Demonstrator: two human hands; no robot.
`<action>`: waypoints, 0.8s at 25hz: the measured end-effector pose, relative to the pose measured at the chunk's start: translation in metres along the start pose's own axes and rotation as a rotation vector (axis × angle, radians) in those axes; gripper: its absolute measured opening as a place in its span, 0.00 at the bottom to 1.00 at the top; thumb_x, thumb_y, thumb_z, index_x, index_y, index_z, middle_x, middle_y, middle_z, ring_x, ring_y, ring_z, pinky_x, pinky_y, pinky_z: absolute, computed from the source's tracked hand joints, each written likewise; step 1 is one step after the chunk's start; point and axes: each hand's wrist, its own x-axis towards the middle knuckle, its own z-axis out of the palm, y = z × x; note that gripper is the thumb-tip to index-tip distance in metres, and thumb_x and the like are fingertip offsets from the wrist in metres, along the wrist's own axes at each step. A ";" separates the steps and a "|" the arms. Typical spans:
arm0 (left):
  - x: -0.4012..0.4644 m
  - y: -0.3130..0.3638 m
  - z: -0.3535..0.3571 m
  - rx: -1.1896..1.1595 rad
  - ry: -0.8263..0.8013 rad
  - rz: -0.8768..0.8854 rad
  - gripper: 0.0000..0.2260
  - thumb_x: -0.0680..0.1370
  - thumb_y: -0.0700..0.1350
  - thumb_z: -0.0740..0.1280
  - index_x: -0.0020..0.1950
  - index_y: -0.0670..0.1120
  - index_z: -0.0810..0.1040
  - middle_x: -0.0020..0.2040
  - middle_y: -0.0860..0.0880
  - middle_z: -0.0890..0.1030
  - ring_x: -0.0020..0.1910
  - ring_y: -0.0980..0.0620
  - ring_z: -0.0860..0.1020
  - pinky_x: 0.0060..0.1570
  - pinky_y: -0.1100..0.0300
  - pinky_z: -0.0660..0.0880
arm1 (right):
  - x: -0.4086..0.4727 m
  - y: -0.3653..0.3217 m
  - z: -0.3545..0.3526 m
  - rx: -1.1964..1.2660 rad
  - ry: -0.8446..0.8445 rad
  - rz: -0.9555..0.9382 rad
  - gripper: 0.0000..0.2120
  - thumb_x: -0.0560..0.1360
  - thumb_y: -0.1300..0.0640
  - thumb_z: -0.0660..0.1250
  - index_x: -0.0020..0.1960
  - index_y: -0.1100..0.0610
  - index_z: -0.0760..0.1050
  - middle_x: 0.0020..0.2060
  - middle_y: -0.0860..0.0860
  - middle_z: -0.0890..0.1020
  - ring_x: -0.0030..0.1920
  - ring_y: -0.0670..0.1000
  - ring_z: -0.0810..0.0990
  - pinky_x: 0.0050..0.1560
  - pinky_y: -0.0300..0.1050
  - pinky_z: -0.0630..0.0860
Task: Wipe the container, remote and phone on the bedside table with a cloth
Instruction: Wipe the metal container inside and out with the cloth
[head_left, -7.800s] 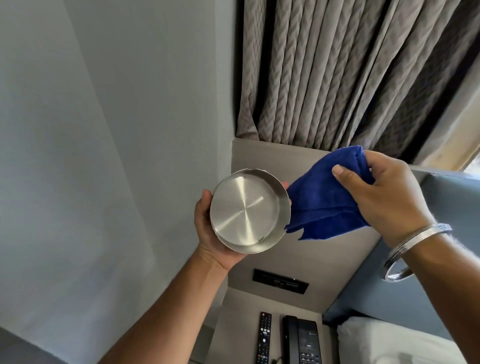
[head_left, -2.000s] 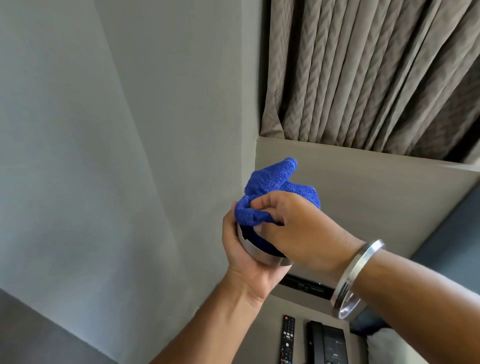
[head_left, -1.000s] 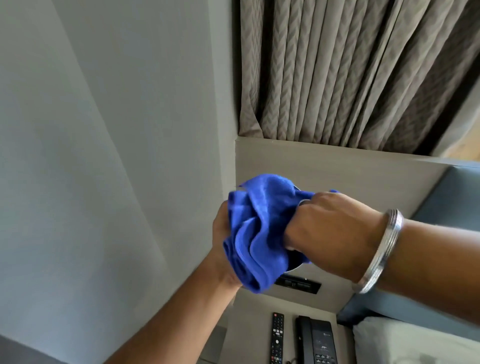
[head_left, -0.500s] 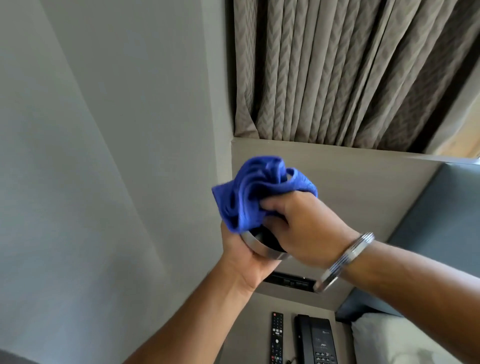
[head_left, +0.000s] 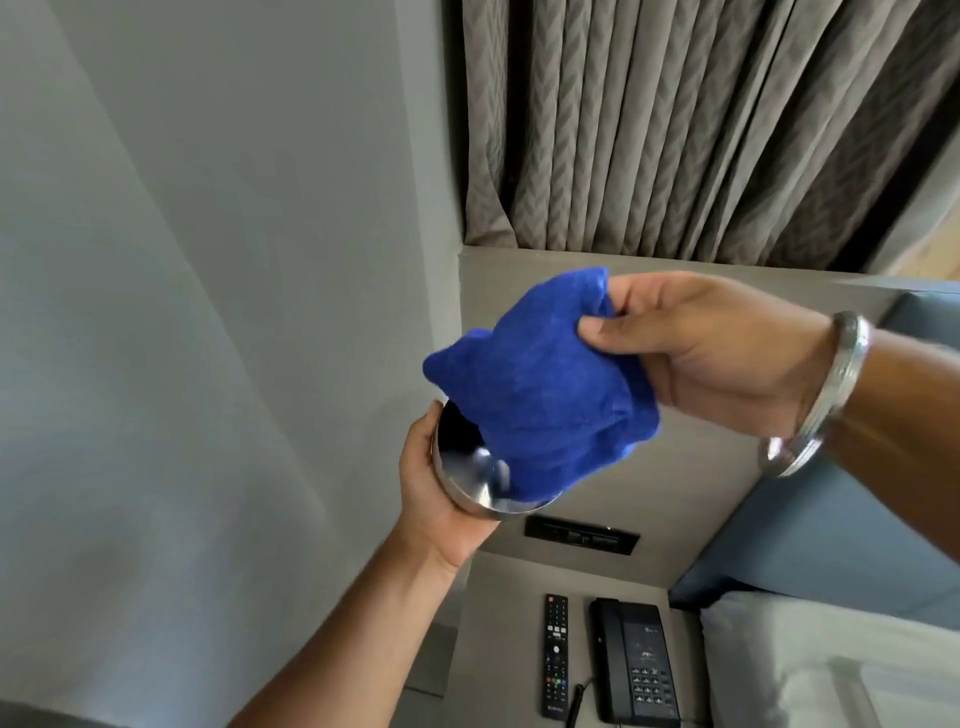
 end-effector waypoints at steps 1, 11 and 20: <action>0.002 -0.002 -0.021 -0.012 0.060 -0.002 0.21 0.81 0.56 0.59 0.70 0.47 0.74 0.68 0.42 0.77 0.69 0.38 0.72 0.70 0.39 0.67 | 0.000 0.001 -0.009 -0.069 0.127 -0.028 0.12 0.79 0.65 0.58 0.59 0.68 0.74 0.54 0.65 0.81 0.54 0.61 0.81 0.55 0.54 0.77; 0.017 -0.096 -0.198 0.413 0.601 -0.326 0.17 0.64 0.56 0.76 0.48 0.50 0.87 0.47 0.47 0.86 0.47 0.47 0.85 0.46 0.51 0.81 | 0.004 0.167 -0.072 -0.468 0.529 0.191 0.09 0.78 0.64 0.60 0.46 0.58 0.78 0.42 0.61 0.84 0.45 0.62 0.82 0.50 0.60 0.79; 0.020 -0.255 -0.420 1.074 0.748 -0.502 0.10 0.85 0.48 0.59 0.51 0.45 0.77 0.51 0.41 0.79 0.53 0.40 0.78 0.53 0.46 0.78 | -0.012 0.431 -0.088 -0.570 0.618 0.446 0.10 0.77 0.65 0.61 0.53 0.56 0.78 0.40 0.50 0.80 0.41 0.45 0.78 0.37 0.27 0.70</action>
